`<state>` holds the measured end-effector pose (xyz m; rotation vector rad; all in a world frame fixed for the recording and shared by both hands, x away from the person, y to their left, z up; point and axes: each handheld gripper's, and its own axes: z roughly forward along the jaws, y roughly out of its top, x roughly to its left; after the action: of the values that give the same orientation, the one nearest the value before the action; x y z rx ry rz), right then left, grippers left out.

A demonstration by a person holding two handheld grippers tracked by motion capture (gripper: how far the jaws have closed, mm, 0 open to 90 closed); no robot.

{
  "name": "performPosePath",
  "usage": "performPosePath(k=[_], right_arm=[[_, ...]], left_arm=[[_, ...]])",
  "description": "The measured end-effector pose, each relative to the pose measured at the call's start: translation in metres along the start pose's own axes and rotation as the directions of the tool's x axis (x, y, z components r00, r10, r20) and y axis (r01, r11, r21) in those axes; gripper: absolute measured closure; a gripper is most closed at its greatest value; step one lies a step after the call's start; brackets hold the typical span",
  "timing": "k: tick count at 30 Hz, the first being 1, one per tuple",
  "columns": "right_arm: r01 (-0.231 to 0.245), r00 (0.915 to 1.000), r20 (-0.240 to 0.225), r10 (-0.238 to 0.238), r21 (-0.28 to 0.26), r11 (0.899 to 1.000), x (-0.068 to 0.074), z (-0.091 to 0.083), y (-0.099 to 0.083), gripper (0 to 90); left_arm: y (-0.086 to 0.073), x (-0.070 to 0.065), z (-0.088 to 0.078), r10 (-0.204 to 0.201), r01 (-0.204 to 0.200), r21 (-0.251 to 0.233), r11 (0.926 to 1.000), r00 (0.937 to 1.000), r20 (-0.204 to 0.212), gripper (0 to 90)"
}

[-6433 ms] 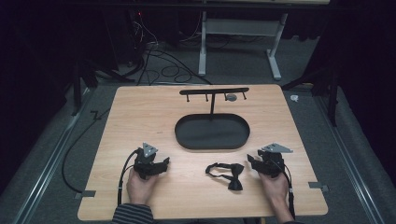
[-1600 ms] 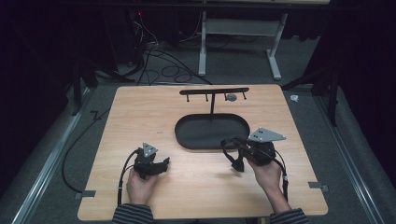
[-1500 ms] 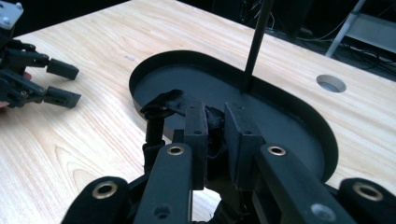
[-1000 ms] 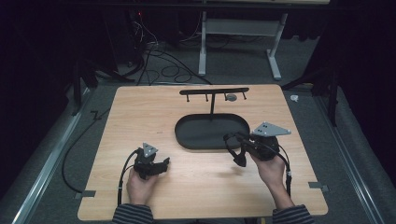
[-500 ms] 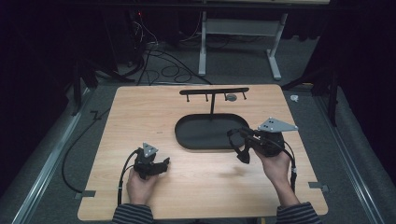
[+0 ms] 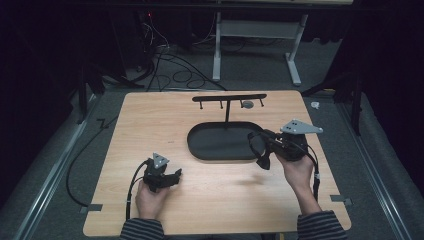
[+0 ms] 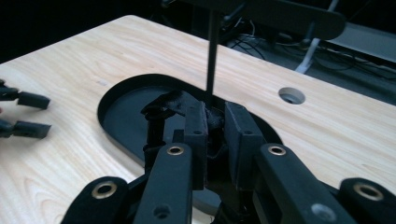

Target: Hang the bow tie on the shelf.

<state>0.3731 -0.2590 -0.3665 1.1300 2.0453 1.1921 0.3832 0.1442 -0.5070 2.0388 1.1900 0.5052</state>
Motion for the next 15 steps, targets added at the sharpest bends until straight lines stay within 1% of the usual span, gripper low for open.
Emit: performPosePath(k=[2,3,5,7,8,10,15], right_arm=[[-0.009,0.9999,0.006,0.009,-0.013,1.0,-0.003,0.001,0.001,81.6],[-0.014,0.9997,0.018,0.015,-0.012,1.0,-0.005,0.001,0.002,81.6],[-0.016,0.9994,0.03,0.017,-0.013,1.0,-0.008,0.002,0.004,81.7],[-0.027,0.9989,0.037,0.028,-0.017,0.999,-0.012,0.002,0.006,81.7],[-0.023,0.9988,0.043,0.024,-0.019,1.0,-0.014,0.002,0.007,81.6],[-0.033,0.9981,0.051,0.034,-0.025,0.999,-0.016,0.002,0.009,81.6],[-0.036,0.9966,0.074,0.038,-0.025,0.999,-0.023,0.005,0.015,81.6]], left_arm=[[0.0,0.0,0.0,0.0,0.0,0.0,1.0,1.0,0.0,28.5],[0.0,0.0,0.0,0.0,0.0,0.0,1.0,1.0,0.001,28.5],[0.0,0.0,0.0,-0.001,0.001,0.0,1.0,1.0,0.001,28.5],[0.0,0.0,0.0,0.0,0.0,0.0,1.0,1.0,0.0,28.5],[0.0,0.0,0.0,0.0,0.0,0.0,1.0,1.0,0.0,28.5],[0.0,0.0,0.0,-0.001,0.001,0.0,1.0,1.0,0.001,28.5],[0.0,0.0,0.0,0.0,0.0,0.0,1.0,1.0,0.0,28.4]])
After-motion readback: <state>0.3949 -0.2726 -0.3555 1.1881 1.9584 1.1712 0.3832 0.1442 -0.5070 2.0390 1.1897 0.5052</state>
